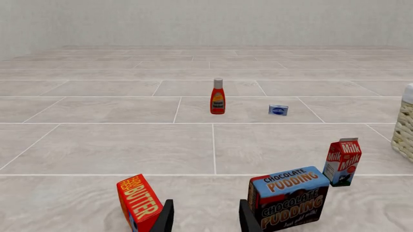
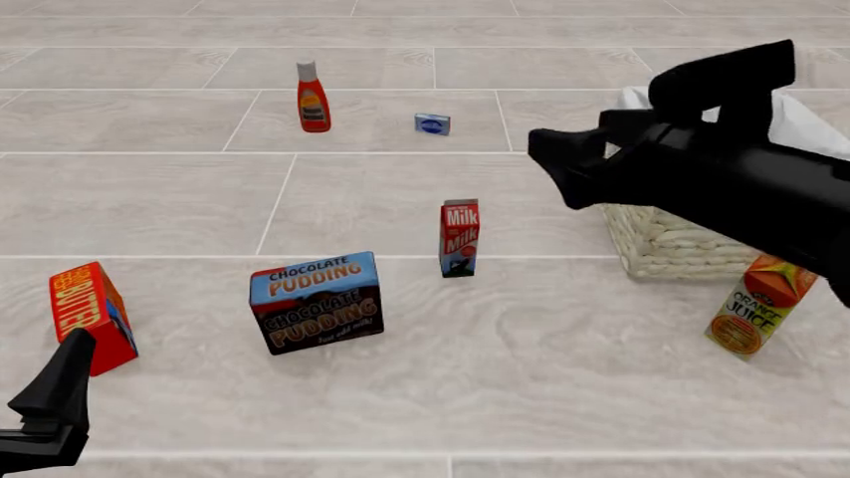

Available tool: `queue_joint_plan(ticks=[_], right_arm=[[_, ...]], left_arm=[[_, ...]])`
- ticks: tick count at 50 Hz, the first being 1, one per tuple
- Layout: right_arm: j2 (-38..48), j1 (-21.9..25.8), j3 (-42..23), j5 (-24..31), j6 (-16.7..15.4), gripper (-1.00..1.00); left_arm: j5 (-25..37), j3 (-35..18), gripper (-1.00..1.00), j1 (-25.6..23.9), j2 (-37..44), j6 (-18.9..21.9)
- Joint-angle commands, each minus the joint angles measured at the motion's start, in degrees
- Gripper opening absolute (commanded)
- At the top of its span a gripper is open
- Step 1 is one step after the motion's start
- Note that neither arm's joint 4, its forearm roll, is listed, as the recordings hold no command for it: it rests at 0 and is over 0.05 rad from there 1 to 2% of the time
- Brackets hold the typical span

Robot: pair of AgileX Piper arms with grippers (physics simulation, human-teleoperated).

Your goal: Pick the milk and place it in the basket.

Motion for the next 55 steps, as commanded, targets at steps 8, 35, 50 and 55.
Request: queue_joint_plan(ticks=[8, 35, 50, 55], right_arm=[[20.7, -1.9, -13.5, 0.0, 0.3, 1.0], [39.7, -2.5, -21.9, -3.1, 4.4, 1.0], [47.4, -2.3, -22.8, -6.0, 7.2, 1.0], [48.9, -2.4, -23.0, -6.6, 7.7, 1.0]], left_arm=[[0.0, 0.0, 1.0, 0.0, 0.0, 0.0], [0.0, 0.0, 1.0, 0.0, 0.0, 0.0], [0.0, 0.0, 1.0, 0.0, 0.0, 0.0], [0.0, 0.0, 1.0, 0.0, 0.0, 0.0]])
